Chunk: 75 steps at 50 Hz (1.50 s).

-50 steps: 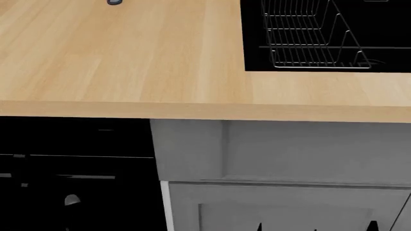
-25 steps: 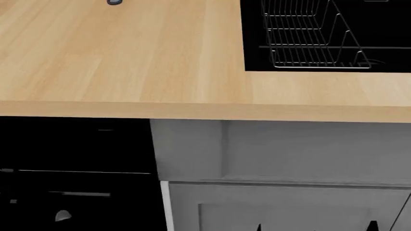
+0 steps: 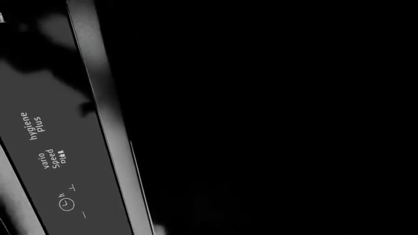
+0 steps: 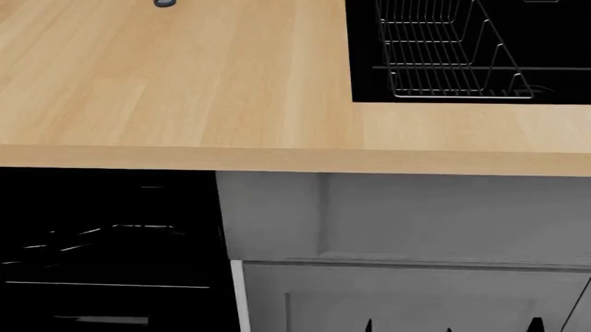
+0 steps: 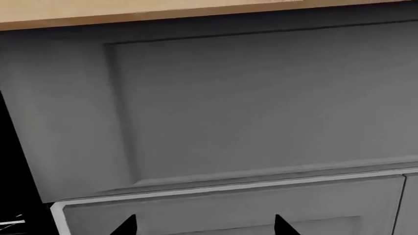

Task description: Open the dishwasher door

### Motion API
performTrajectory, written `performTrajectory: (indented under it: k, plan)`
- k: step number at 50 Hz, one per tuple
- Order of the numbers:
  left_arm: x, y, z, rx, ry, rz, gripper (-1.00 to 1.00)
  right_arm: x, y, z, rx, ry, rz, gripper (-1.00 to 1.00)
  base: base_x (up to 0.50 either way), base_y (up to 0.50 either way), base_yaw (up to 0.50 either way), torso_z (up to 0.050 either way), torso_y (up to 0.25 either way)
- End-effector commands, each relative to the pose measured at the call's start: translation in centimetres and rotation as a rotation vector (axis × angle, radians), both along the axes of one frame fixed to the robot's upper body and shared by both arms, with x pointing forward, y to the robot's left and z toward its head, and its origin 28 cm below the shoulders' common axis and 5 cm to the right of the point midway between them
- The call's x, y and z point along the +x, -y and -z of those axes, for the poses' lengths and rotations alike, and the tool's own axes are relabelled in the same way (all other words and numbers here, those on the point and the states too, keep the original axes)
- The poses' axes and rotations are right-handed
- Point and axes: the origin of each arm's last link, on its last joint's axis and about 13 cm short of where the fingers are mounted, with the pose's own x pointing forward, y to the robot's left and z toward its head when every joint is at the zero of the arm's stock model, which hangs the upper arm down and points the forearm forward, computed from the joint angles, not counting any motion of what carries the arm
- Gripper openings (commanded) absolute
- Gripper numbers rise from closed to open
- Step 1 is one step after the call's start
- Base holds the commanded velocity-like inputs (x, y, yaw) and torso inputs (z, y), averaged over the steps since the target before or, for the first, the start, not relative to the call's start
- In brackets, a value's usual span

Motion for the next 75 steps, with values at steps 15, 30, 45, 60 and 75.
performTrajectory:
  k: [15, 30, 45, 60, 75]
  plan:
    - [-7.1, 1.9, 2.5, -0.135, -0.189, 0.012, -1.0, -0.1, -0.2, 0.1, 0.005, 0.001, -0.01, 1.0, 0.0, 0.0, 0.0, 0.0, 0.0]
    - [-11.4, 2.4, 4.0, -0.182, -0.254, -0.003, -1.0, -0.2, -0.3, 0.2, 0.008, 0.003, -0.014, 1.0, 0.0, 0.0, 0.0, -0.001, 0.0]
    - [-15.1, 3.1, 5.3, -0.223, -0.316, -0.003, -1.0, -0.2, -0.5, 0.2, 0.009, 0.001, -0.018, 1.0, 0.0, 0.0, 0.0, -0.001, 0.0]
    - [-18.9, 3.4, 8.3, -0.27, -0.406, -0.016, -1.0, -0.1, -0.7, 0.0, 0.003, 0.003, -0.028, 1.0, 0.0, 0.0, -0.01, -0.001, 0.0]
    - [-21.7, 3.6, 9.6, -0.31, -0.487, -0.038, -1.0, -0.2, -0.8, 0.3, 0.002, -0.003, -0.034, 1.0, 0.0, 0.0, -0.01, -0.004, 0.0]
